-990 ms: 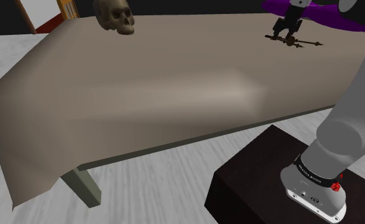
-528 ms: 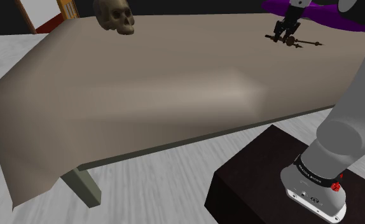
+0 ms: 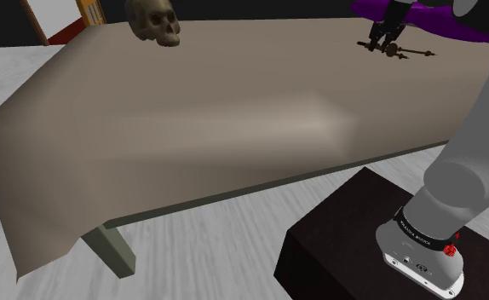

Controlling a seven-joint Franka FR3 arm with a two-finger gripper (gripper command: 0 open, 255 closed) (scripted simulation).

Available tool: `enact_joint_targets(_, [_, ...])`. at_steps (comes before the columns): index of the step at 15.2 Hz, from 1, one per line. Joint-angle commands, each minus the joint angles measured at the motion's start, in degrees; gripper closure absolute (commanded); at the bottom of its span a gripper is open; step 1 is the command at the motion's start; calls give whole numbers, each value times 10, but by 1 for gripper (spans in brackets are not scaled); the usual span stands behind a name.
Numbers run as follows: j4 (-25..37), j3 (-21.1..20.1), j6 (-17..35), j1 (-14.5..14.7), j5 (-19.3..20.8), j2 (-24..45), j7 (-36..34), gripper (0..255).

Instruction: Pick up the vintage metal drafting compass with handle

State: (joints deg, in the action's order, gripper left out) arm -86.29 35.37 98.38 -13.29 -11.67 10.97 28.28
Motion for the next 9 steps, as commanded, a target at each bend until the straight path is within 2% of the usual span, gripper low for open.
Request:
enact_joint_targets(1, [21,1,-17,-3,-3,5,0,255])
enact_joint_targets(9, [110,3,-88,-18,-15,26,-1,255])
